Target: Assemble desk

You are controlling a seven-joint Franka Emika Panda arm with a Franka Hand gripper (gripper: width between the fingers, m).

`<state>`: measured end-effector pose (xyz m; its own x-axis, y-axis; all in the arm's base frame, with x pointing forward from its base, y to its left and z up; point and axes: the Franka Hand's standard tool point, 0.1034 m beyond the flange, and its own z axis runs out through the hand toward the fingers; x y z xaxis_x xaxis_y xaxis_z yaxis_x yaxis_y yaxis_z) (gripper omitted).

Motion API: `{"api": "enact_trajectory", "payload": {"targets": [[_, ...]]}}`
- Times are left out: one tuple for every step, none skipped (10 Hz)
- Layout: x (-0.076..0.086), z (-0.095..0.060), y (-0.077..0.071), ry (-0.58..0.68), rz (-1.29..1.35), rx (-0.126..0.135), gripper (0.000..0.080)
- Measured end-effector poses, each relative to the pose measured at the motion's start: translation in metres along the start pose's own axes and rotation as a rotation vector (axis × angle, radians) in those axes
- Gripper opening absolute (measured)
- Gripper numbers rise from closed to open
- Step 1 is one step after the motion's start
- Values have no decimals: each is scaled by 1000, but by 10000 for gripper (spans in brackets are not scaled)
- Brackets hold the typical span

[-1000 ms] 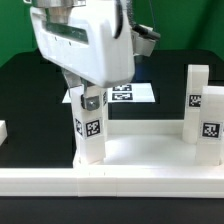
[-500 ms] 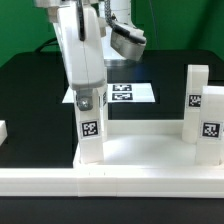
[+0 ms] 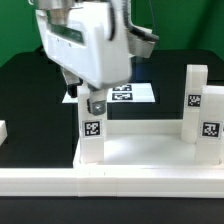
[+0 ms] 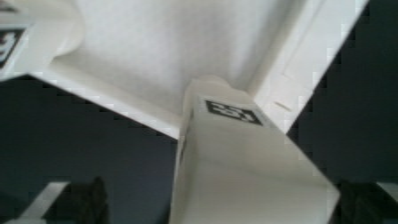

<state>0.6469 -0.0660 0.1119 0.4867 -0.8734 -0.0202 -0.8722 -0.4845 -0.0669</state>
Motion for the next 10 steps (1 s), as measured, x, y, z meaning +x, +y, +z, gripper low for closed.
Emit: {"api": "enact_trajectory", "payload": {"targets": [[-2,0,-1,3,-115,-5,646],[-3,0,-2,2,-211,-4,646],[-4,1,-3,2,-306,-4,649],[-5,1,-4,6,-423,-12,649],[-6,1,-4,9,-530,-17,649],[-6,1,-4,9,-637,-25,649],[-7,1,-4,6,-733,-36,649],[-7,0,-4,4,-801,-38,649],[-7,-1,-5,4,-885,-39,649],[-7,-1,-5,3,-931,-40,649]]}}
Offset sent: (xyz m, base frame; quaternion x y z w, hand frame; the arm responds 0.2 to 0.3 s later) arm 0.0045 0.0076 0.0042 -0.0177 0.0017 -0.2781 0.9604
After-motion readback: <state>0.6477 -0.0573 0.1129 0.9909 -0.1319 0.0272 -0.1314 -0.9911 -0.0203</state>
